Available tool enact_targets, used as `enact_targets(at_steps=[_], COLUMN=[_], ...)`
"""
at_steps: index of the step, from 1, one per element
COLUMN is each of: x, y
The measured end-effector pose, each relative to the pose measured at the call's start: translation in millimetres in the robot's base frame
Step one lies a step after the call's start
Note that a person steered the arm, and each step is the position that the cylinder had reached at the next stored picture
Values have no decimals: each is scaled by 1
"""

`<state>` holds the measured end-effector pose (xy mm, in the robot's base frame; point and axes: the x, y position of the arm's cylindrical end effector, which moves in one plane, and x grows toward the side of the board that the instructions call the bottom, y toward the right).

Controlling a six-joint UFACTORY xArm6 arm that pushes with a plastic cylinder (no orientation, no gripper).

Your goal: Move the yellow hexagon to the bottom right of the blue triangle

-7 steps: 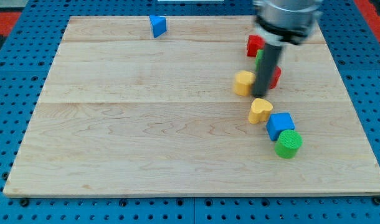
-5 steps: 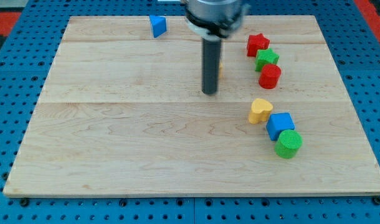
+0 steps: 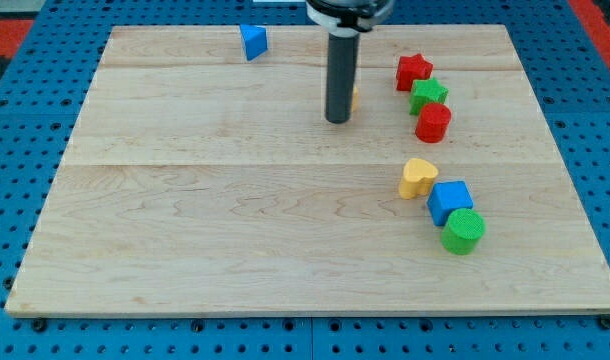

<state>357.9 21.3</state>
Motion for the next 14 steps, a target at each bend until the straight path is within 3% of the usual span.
enact_targets(at_steps=[1, 3, 4, 5, 7, 8, 9, 10, 11, 12, 13, 14], x=[-27, -21, 10, -4, 38, 7, -25, -24, 16, 23, -14, -38], y=[-61, -72, -82, -51, 18, 15, -35, -68, -64, 26, 12, -40])
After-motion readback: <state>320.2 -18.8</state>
